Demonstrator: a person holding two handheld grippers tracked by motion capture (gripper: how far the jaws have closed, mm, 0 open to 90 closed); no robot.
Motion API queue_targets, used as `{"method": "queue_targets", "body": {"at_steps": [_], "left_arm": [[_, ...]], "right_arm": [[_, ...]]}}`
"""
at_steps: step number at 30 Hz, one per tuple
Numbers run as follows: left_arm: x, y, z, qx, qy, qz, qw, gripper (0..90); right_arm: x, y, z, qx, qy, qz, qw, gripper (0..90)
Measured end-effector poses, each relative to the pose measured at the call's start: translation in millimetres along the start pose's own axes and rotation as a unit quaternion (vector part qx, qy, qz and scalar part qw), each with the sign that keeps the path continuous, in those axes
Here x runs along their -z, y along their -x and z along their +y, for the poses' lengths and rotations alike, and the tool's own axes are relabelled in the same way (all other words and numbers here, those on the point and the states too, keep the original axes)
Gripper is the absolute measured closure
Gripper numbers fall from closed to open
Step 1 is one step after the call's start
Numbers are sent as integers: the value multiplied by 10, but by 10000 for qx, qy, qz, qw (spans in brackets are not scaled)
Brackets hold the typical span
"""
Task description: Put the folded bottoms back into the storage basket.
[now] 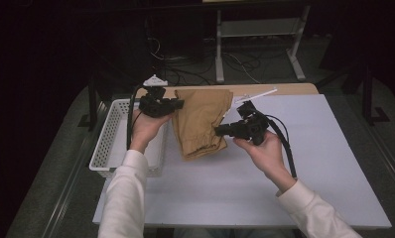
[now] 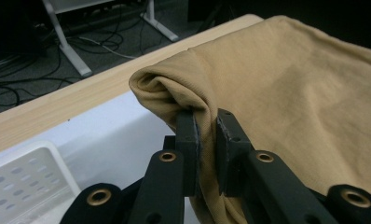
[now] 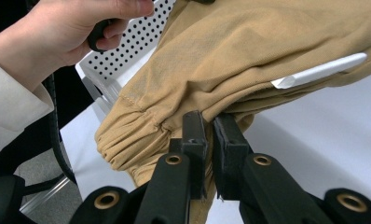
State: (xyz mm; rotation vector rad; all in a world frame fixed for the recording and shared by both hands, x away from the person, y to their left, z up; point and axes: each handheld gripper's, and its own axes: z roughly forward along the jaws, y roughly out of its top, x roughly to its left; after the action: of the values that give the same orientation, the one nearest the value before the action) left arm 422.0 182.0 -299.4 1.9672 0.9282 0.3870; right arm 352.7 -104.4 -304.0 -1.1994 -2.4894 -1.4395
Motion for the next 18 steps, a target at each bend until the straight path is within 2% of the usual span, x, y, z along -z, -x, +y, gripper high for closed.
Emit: {"method": "queue_targets", "body": {"at_steps": [18], "left_arm": [[189,-172,-23,76,16,206,9998,806]], "right_arm": [[-185,-126,196,135,-53,54,9999,827]]}}
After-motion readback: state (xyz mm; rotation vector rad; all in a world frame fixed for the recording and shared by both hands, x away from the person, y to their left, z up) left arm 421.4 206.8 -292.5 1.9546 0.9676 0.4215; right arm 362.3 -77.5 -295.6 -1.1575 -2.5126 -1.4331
